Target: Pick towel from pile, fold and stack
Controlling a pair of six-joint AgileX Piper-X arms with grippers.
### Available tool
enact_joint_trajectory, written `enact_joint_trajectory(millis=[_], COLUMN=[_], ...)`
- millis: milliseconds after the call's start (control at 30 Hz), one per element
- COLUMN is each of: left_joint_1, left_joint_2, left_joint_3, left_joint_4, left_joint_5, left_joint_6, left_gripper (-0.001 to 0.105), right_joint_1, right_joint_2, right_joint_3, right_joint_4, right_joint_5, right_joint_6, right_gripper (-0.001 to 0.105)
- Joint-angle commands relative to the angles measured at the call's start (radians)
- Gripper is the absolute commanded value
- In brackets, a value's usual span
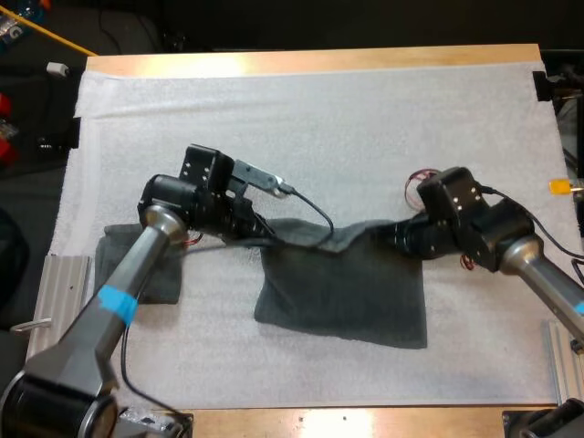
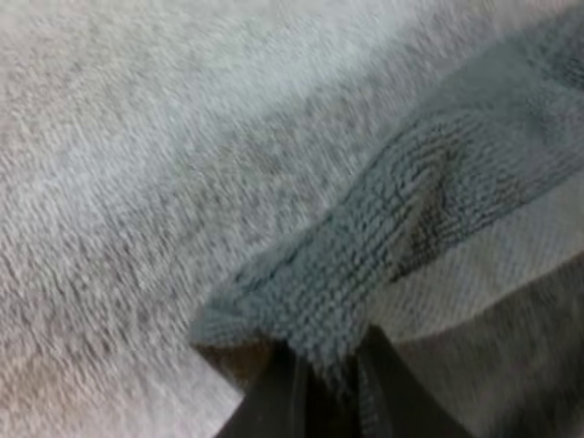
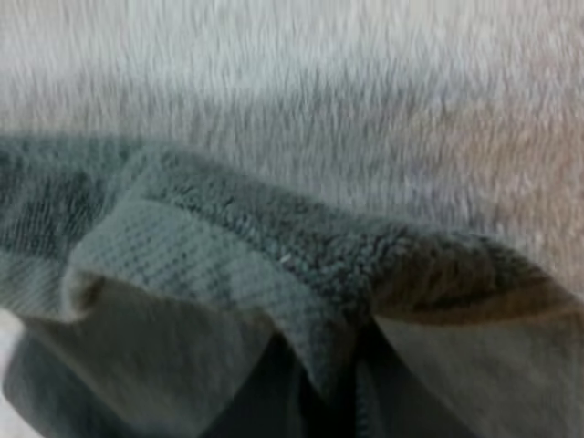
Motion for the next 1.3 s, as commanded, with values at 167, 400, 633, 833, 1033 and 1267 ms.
enact_joint_trajectory(millis=[167,400,633,833,1033,1267], left_joint_1=[0.064,0.083,0.083,0.083,0.086,0.086], left_joint_2=[0.081,0.150,0.177,0.176,0.146,0.019], left_joint_3=[-0.001,-0.001,-0.003,-0.034,-0.078,-0.078], left_joint_4=[-0.133,-0.263,-0.331,-0.358,-0.341,-0.195], left_joint_5=[0.073,0.120,0.126,0.134,0.209,0.133], left_joint_6=[-0.062,-0.149,-0.216,-0.278,-0.272,-0.165], left_gripper=[0.000,0.000,0.008,0.059,0.068,0.068], right_joint_1=[-0.055,-0.094,-0.094,-0.094,-0.080,-0.061], right_joint_2=[0.066,0.103,0.132,0.148,0.116,0.022], right_joint_3=[-0.005,-0.005,-0.003,-0.003,-0.003,-0.003], right_joint_4=[-0.115,-0.217,-0.279,-0.394,-0.445,-0.251], right_joint_5=[-0.025,-0.027,-0.036,-0.060,-0.072,0.039], right_joint_6=[0.102,0.214,0.226,0.248,0.049,-0.065], right_gripper=[0.000,0.000,0.002,0.059,0.064,0.064])
